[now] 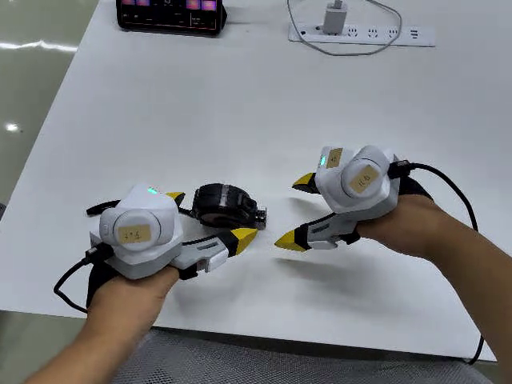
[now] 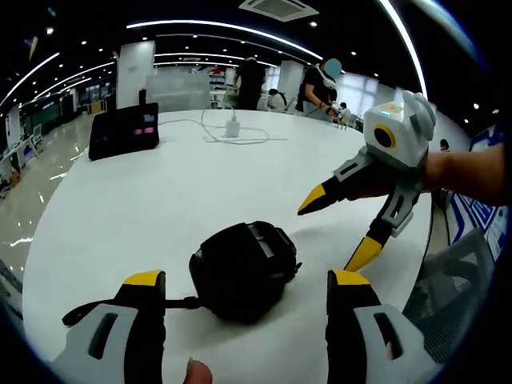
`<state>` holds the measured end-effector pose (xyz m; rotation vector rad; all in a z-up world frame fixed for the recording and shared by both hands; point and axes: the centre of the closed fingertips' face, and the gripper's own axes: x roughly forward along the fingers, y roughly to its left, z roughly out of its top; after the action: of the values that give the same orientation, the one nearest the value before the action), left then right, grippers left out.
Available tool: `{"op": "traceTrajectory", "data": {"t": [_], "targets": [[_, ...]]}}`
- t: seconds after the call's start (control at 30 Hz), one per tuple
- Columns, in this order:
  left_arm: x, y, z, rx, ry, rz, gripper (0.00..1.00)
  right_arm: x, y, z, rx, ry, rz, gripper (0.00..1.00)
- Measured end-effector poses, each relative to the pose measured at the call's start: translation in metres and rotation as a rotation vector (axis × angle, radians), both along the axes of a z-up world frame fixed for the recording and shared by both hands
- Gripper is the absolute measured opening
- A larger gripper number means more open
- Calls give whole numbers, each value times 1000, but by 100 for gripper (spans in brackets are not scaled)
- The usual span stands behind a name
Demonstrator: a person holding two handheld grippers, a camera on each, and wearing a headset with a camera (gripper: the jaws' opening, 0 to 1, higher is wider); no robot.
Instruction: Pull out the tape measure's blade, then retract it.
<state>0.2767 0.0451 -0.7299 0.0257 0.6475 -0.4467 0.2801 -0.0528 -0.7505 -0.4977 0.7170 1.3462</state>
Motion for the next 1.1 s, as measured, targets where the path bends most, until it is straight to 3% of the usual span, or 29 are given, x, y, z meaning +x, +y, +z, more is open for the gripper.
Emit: {"op": "traceTrajectory", "data": {"t": [0.13,0.33,0.67,0.9,1.1], "targets": [[-4,3,0,22,11,-24,85,-2,-6,1,-2,-5,-13,63],[-10,5,3,59,-4,-88,88,-5,-18,1,30,12,-54,67],[-18,6,6,54,-16,-158,91,-5,-44,4,39,17,-115,73],[-23,9,5,96,-14,-205,95,-12,-55,6,44,20,-139,74],[-26,12,9,101,-17,-219,97,-17,-64,7,46,17,-152,76]]}}
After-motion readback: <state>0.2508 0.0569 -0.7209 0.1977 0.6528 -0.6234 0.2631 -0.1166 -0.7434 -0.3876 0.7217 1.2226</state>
